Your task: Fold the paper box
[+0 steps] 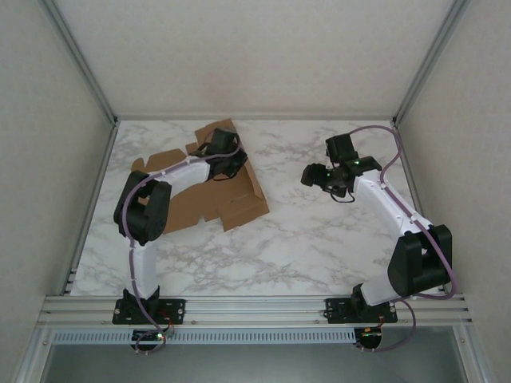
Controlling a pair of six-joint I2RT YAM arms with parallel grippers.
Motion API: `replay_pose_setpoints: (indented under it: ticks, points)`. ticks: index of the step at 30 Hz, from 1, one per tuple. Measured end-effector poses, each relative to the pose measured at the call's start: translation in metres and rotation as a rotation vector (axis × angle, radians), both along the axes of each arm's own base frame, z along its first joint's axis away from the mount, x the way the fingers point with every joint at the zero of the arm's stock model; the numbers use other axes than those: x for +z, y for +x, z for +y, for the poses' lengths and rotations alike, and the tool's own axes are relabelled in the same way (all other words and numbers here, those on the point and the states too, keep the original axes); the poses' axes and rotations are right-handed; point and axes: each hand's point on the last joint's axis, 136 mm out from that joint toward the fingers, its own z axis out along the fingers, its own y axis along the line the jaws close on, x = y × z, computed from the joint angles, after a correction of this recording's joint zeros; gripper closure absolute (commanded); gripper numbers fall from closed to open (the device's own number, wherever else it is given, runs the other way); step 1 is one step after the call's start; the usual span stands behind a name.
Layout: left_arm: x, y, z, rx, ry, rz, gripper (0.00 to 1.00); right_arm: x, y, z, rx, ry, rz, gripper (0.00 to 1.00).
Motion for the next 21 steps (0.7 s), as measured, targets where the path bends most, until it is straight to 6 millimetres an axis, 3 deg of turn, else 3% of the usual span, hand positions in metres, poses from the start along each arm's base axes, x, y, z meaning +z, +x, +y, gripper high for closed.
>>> replay_pose_setpoints:
  ticks: [5,12,21]
  points:
    - [-0.012,-0.012,0.002,-0.021,-0.013,-0.021,1.00,0.001,0.001,0.003,0.008,0.015,-0.003,0.22]
    - [-0.053,-0.039,0.015,-0.032,0.034,0.046,1.00,0.002,0.002,0.005,0.014,0.026,-0.007,0.23]
    - [-0.058,-0.047,0.023,-0.022,0.039,0.032,1.00,0.001,0.001,0.008,0.029,0.037,-0.009,0.23]
